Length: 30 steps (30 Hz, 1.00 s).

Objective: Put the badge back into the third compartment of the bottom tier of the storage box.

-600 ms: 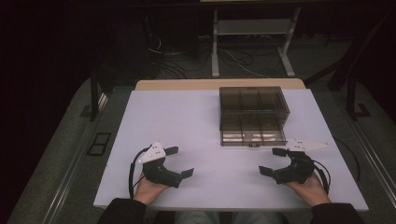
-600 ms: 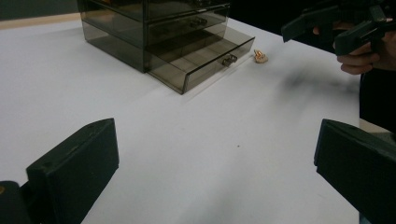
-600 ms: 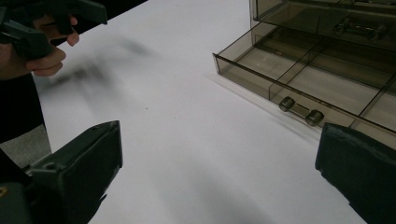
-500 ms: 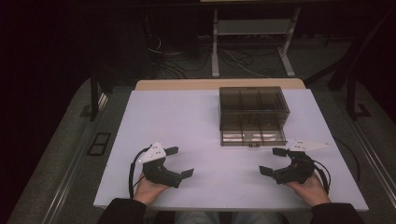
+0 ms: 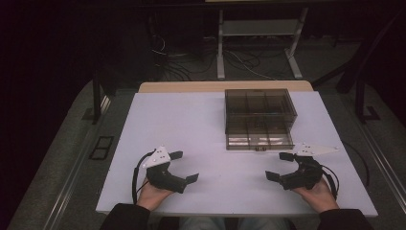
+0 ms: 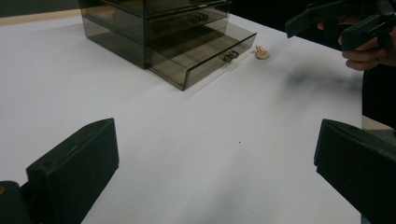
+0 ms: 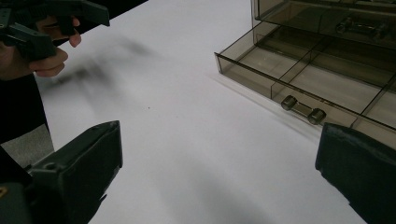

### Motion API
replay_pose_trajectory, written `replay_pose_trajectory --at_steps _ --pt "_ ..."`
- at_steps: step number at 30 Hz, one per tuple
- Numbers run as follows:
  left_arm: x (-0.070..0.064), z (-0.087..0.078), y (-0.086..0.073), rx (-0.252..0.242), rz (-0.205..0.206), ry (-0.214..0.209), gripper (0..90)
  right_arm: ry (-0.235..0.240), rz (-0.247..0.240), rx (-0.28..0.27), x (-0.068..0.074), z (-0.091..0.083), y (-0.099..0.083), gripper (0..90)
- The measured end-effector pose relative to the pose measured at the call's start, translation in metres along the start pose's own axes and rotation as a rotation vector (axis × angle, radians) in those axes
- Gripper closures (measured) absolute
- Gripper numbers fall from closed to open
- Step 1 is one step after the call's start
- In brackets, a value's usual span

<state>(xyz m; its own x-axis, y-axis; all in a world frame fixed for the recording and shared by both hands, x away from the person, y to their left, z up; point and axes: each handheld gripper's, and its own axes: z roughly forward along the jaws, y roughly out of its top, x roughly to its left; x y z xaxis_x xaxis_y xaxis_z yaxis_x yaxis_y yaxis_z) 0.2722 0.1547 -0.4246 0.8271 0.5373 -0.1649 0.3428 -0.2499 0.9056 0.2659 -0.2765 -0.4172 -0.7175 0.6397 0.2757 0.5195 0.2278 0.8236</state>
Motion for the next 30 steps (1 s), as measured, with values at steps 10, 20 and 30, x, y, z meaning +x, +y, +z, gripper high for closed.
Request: replay_pose_trajectory --at_steps 10,20,30 --pt "0.000 0.001 -0.001 0.007 0.002 0.008 0.0 0.028 0.017 0.002 0.004 -0.003 0.003 0.4" --pt "0.000 0.001 -0.002 0.012 0.003 0.011 0.0 0.004 0.006 0.039 0.002 -0.013 0.012 0.4" --pt "0.000 0.002 -0.002 0.009 -0.006 0.000 0.0 -0.021 0.008 0.055 -0.004 -0.027 0.024 0.4"
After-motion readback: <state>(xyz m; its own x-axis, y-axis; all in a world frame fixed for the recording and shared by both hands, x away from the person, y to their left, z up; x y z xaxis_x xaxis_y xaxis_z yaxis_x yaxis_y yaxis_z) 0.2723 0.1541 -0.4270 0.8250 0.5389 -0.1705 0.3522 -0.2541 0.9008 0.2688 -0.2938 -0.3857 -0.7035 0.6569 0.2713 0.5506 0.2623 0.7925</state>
